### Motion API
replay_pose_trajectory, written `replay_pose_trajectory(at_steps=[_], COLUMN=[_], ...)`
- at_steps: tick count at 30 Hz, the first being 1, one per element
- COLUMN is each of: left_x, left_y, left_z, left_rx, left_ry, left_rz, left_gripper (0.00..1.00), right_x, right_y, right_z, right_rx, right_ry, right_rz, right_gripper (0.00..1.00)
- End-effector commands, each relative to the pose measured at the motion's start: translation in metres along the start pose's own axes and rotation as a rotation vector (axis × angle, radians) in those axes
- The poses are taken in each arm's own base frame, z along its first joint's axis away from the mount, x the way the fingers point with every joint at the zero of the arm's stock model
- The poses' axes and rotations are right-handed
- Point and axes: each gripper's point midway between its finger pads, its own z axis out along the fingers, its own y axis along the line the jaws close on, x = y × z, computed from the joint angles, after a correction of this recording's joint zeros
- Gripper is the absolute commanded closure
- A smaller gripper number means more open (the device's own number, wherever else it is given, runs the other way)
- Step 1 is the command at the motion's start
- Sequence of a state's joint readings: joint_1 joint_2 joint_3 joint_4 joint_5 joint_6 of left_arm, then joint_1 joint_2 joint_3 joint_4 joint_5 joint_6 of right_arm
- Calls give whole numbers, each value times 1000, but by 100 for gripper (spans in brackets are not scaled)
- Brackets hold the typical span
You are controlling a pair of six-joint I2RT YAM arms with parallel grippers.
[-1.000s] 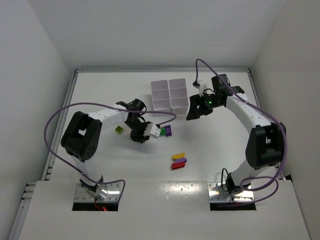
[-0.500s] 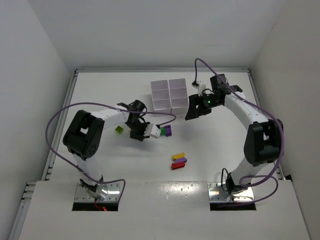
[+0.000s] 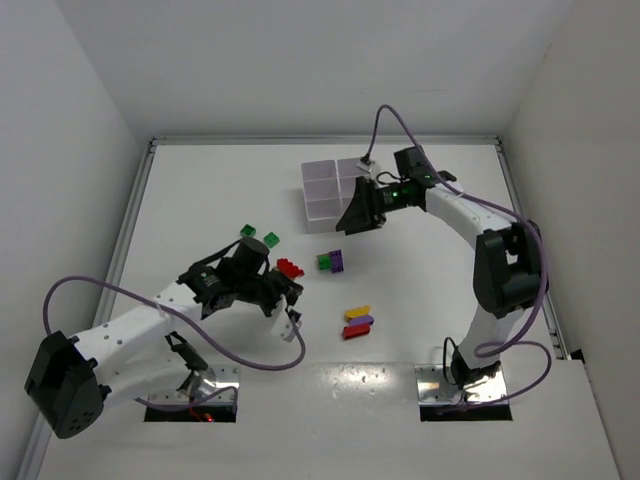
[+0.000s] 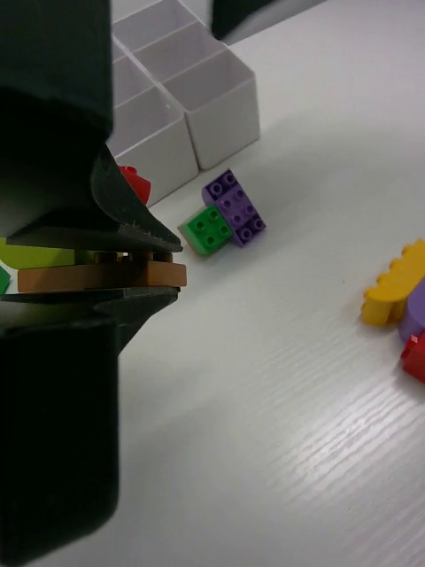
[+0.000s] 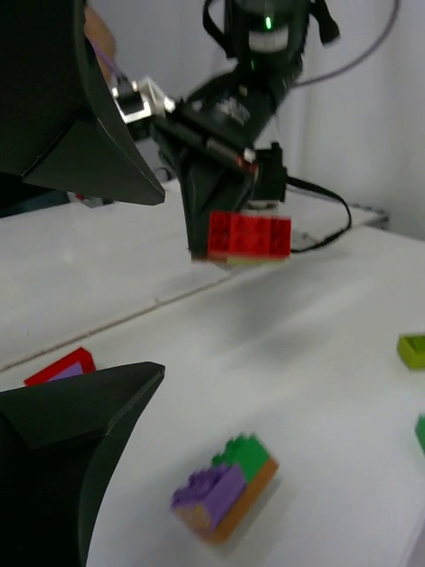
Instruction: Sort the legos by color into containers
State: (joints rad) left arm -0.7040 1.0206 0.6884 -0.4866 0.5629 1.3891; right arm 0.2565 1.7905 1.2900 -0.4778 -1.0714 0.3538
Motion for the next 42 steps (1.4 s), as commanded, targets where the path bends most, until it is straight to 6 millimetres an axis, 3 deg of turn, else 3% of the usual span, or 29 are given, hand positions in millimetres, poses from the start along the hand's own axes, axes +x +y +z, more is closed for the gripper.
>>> replay_pose_trajectory(at_steps=[1,3,7,11,17,25,26,33,36,37,40,42], left_x=[-9,-8,-7,-6,-8,-7,-8,-11,-11,-11,-11,-11], left_y=[-2,-1,4,12,31,38,41,44,44,44,46,46], left_z=[8,9,13,14,17,24,24,23,23,23,23,23], left_rx=[2,6,1,-25,-31,-17,-25,-33,-33,-33,-42,-42], left_ry=[-25,-4,32,59,59,50,50,41,41,41,41,40], left_rz=[207,251,338,415,418,420,424,429,429,429,422,411], left_gripper=[97,97,97,97,97,97,97,97,97,97,97,97], right_x=[-16,-9,1,12,37,37,41,29,28,29,29,26], right_y=[66,80,83,62,53,54,43,35,37,39,46,51], right_z=[14,24,36,45,63,80,83,91,96,96,97,93], right_rx=[-202,-220,-201,-86,78,107,123,123,87,77,35,21], right_ry=[35,73,103,117,231,265,287,282,288,290,289,277], right_rz=[-106,-116,-119,-133,-311,-380,-363,-333,-326,-324,-325,-329], right_gripper=[27,26,26,26,26,26,26,25,37,52,82,93])
